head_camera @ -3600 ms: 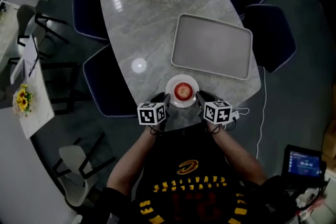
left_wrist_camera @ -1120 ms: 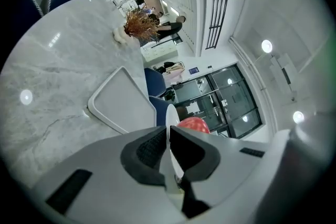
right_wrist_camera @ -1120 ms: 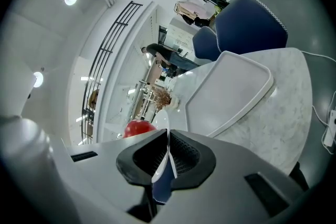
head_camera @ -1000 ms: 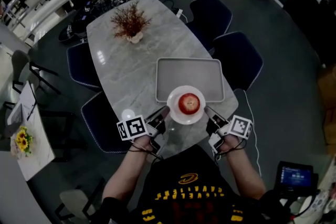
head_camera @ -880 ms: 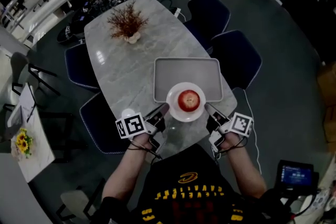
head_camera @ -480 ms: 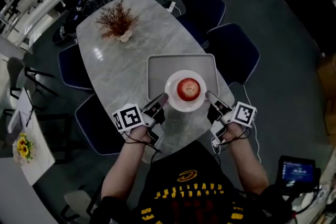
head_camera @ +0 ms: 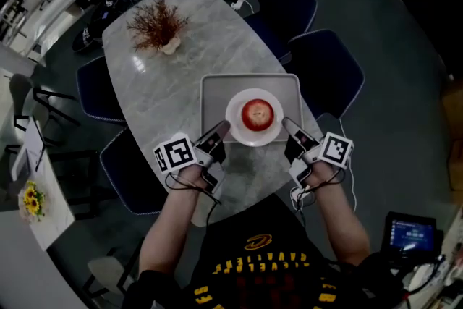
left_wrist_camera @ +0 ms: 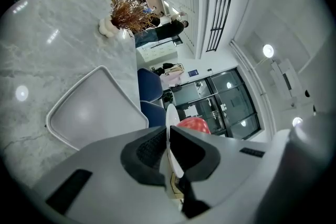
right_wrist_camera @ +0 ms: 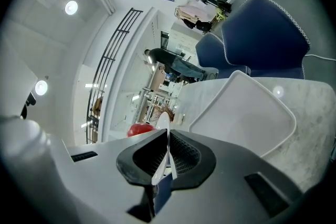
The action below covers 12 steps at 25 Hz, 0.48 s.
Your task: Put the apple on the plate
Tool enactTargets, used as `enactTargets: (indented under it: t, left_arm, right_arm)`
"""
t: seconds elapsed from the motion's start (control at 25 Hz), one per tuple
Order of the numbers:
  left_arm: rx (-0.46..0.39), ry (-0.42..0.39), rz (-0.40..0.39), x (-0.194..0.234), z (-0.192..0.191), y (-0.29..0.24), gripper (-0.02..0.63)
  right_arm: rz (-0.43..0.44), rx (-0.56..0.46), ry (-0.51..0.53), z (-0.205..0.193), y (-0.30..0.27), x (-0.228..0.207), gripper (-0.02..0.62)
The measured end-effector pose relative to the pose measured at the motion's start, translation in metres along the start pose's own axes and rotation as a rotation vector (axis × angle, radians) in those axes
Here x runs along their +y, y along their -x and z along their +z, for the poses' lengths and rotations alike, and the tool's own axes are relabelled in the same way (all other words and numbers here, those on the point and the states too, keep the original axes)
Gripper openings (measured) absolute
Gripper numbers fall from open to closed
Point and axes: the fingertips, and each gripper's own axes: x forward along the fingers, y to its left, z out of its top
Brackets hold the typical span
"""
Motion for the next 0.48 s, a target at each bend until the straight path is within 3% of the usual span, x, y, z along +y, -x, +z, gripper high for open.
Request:
enactTargets:
  t: [0.48]
  left_arm:
    - [0.010, 0.020, 0.058, 0.028, 0.017, -0.037, 0.023]
  right_arm:
    - [-0.044, 0.036, -0.042, 0.027, -0.031, -0.033, 0.025]
